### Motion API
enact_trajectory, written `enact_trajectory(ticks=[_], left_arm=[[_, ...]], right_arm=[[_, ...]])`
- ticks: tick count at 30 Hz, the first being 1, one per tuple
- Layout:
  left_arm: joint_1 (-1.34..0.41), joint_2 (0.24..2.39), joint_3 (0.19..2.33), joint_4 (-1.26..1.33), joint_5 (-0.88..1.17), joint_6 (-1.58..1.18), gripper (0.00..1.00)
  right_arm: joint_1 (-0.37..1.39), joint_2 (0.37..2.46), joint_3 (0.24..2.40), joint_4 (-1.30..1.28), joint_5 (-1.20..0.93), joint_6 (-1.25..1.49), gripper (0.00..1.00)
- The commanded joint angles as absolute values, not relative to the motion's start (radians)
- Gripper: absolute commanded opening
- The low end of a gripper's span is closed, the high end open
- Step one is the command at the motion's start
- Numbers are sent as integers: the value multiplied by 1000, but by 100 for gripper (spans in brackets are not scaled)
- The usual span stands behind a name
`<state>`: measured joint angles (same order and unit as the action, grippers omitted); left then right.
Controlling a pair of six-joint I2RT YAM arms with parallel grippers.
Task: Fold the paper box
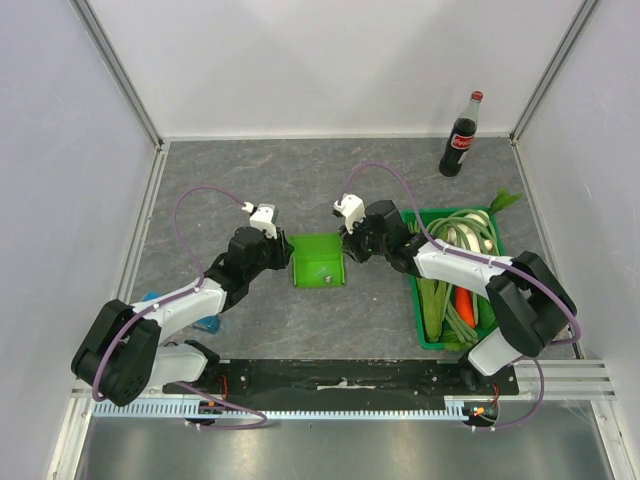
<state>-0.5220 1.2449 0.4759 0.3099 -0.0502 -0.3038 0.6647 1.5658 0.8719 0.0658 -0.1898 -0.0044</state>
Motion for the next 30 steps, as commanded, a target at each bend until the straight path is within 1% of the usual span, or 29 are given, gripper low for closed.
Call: enact_trajectory(ticks=[1, 4, 12, 15, 16, 22, 30], left_arm=[[-518, 1246, 492, 373, -51, -245, 38], [-518, 1250, 476, 403, -48, -238, 35], [-518, 1252, 448, 445, -34, -233, 32], [-518, 1243, 428, 472, -34, -238, 33], [-518, 1241, 420, 488, -34, -239, 34], [-518, 1243, 376, 574, -31, -250, 35], [-518, 1256, 296, 738, -25, -241, 36]], right_arm=[[663, 1557, 882, 152, -201, -3, 28], [664, 1555, 870, 167, -186, -2, 23], [663, 1534, 839, 187, -163, 21, 21], [663, 1516, 813, 210, -166, 35, 23], [663, 1513, 796, 228, -157, 40, 26], [664, 1488, 730, 323, -141, 55, 29], [663, 1493, 675, 446, -152, 80, 28]])
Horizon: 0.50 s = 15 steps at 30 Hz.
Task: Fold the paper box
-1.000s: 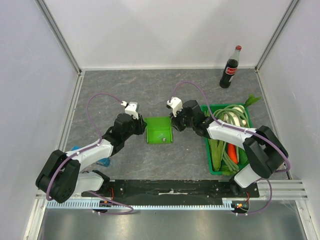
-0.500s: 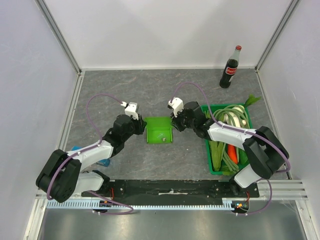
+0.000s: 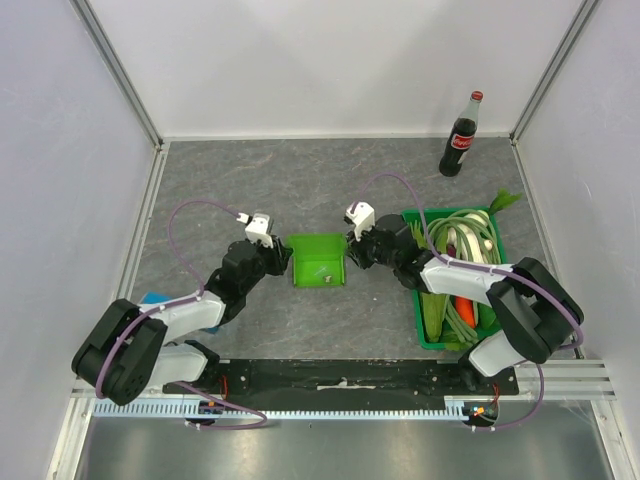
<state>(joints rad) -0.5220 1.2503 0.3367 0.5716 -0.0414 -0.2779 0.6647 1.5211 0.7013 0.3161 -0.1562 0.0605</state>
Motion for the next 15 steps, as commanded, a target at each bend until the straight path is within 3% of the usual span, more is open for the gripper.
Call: enact_trajectory(ticks=[1, 15], left_arm=[[-518, 1261, 290, 770, -25, -238, 36], [-519, 1330, 229, 974, -6, -195, 34]], right_arm=[[663, 1493, 666, 455, -147, 81, 28], [664, 1509, 617, 598, -144, 123, 24]])
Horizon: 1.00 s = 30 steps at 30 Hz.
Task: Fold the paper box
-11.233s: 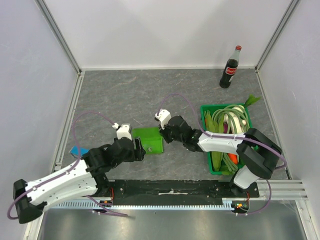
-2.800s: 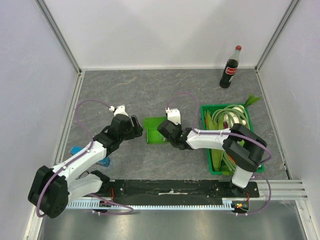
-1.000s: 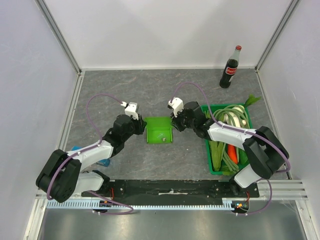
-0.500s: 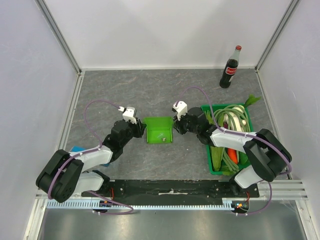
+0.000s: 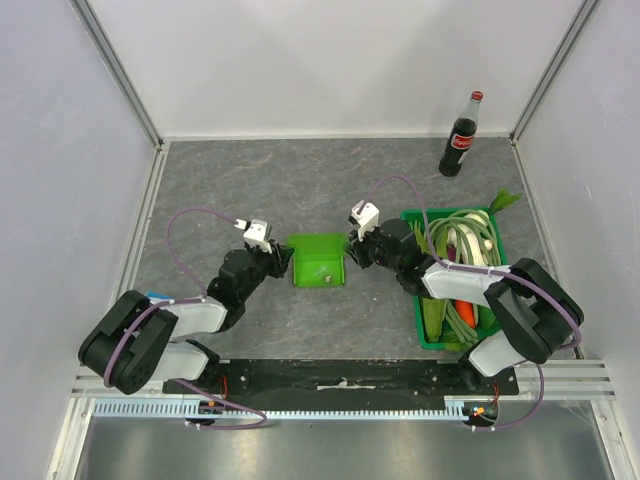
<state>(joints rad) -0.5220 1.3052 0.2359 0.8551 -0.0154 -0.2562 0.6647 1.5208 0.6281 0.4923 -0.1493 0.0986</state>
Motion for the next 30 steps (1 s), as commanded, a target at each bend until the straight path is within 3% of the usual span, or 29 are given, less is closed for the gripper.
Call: enact_trajectory(ticks=[1, 13, 24, 27, 28, 30], left_arm=[[-518, 1338, 229, 979, -6, -195, 34], [-520, 1374, 239, 1020, 26, -172, 30], [-538, 1399, 241, 1074, 5, -169, 12], [-557, 1401, 250, 1083, -32, -175, 10], [-566, 1399, 252, 1088, -50, -178, 2], [-601, 1396, 253, 1094, -133, -201, 2]], right_arm=[[664, 1509, 618, 600, -149, 126, 24], [673, 1523, 644, 577, -163, 117, 18], [727, 1525, 666, 551, -106, 106, 2], [752, 1531, 698, 508, -45, 104, 0], [758, 1534, 704, 500, -23, 112, 0], [787, 1535, 724, 482, 109, 156, 0]])
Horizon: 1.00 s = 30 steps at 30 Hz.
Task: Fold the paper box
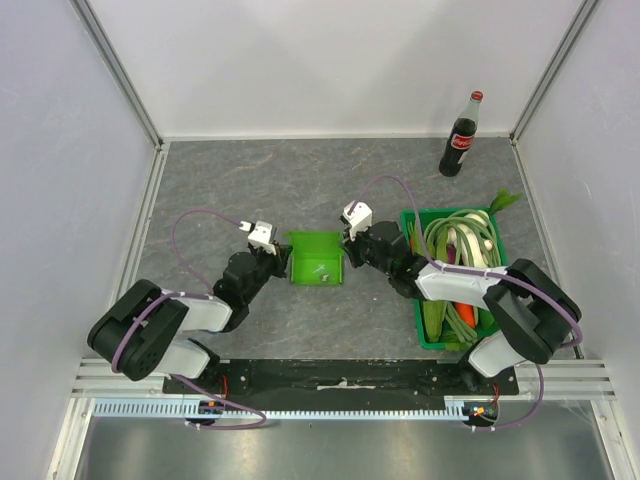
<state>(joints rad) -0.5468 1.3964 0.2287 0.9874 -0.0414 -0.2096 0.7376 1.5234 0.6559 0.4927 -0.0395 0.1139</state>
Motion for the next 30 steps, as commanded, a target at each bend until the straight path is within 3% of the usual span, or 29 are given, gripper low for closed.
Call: enact_trajectory(ticks=[1, 7, 12, 30], left_arm=[[-618, 1397, 256, 1098, -168, -207, 2], [-787, 1462, 273, 1199, -519, -209, 2], [-860, 1535, 313, 1281, -650, -198, 2], [-946, 1726, 239, 1626, -732, -198, 2]], right_arm=[[798, 1536, 729, 482, 151, 179, 0], [909, 1577, 801, 381, 602, 426, 0], [974, 1614, 808, 371, 835, 571, 0], [1106, 1647, 655, 617, 1088, 640, 0]])
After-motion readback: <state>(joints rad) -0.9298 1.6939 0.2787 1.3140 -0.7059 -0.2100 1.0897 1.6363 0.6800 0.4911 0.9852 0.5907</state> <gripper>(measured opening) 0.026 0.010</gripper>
